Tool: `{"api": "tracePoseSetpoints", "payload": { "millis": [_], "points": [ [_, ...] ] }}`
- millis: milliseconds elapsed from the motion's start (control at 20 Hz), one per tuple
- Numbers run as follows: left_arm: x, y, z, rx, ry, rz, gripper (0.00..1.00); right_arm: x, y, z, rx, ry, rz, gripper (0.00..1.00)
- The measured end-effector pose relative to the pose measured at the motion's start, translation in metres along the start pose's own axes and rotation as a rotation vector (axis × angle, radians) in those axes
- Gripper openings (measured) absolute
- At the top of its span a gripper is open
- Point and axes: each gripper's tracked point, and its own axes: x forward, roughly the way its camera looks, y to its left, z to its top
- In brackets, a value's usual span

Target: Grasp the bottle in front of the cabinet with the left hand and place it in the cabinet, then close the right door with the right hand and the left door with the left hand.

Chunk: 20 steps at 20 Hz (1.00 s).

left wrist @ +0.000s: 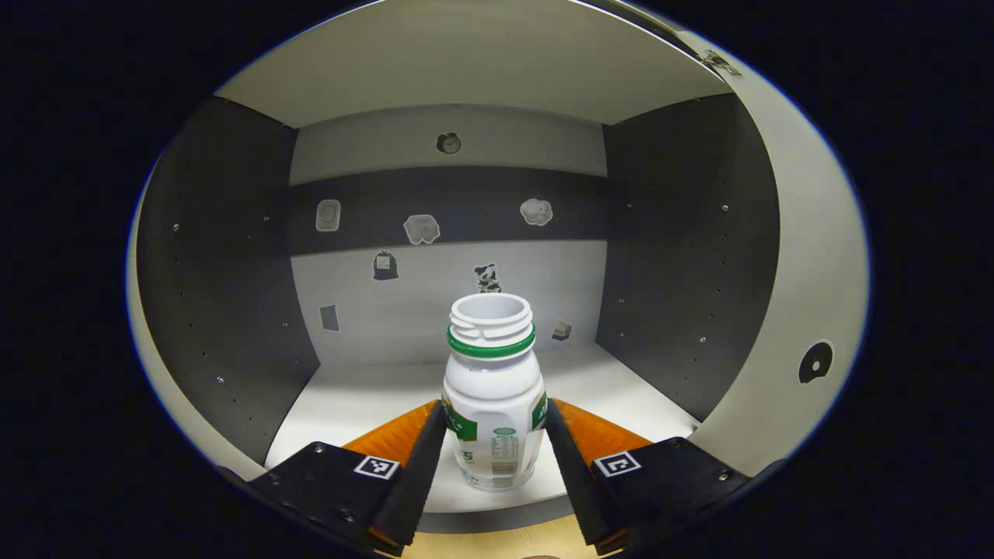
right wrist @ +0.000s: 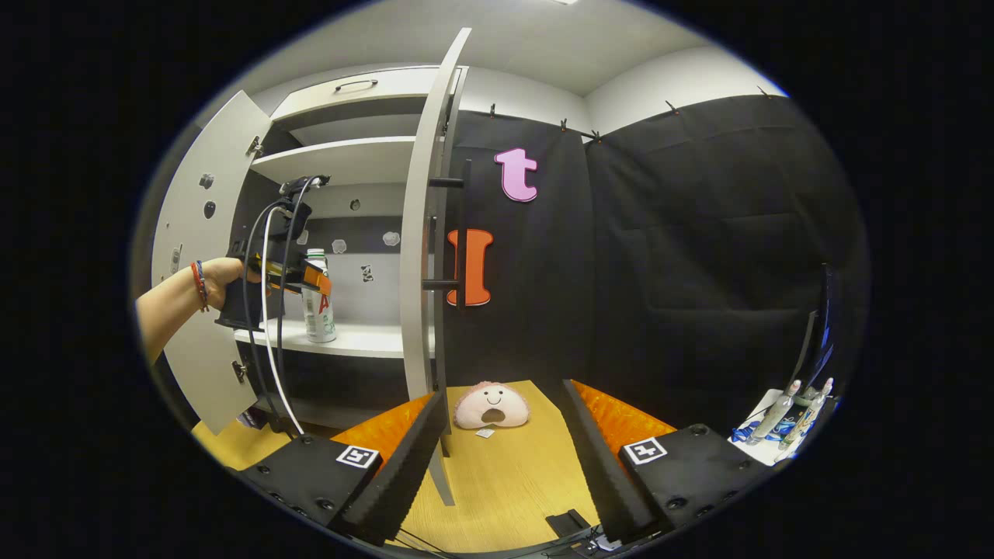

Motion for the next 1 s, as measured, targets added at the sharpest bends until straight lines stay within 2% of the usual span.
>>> {"api": "tracePoseSetpoints", "payload": {
  "millis": [300,400,450,550,650,800,850,900,1000],
  "points": [
    [0.007,-0.004,0.003,-0.010,-0.014,0.011,0.80,0.017,0.000,-0.003,-0.010,0.014,0.012,0.94],
    [0.005,-0.002,0.004,-0.020,-0.020,0.026,0.85,0.020,0.000,-0.004,-0.013,0.015,0.022,0.98],
    [0.004,0.001,0.005,-0.026,-0.026,0.043,0.91,0.022,0.001,-0.004,-0.013,0.015,0.026,0.98],
    [-0.002,0.002,0.009,-0.037,-0.049,0.060,0.93,0.026,0.003,-0.006,-0.013,0.024,0.041,0.94],
    [-0.009,0.004,0.014,-0.044,-0.075,0.068,0.94,0.030,0.002,-0.007,-0.022,0.029,0.051,0.98],
    [-0.033,0.006,0.017,-0.064,-0.109,0.085,0.94,0.037,-0.006,-0.007,-0.039,0.031,0.047,0.98],
    [-0.044,0.007,0.016,-0.075,-0.117,0.086,0.94,0.040,-0.009,-0.008,-0.040,0.032,0.045,0.94],
    [-0.054,0.010,0.017,-0.086,-0.129,0.091,0.94,0.042,-0.012,-0.009,-0.045,0.029,0.043,0.98],
    [-0.079,0.019,0.016,-0.106,-0.156,0.115,0.94,0.048,-0.020,-0.013,-0.069,0.023,0.030,0.98]
  ]
}}
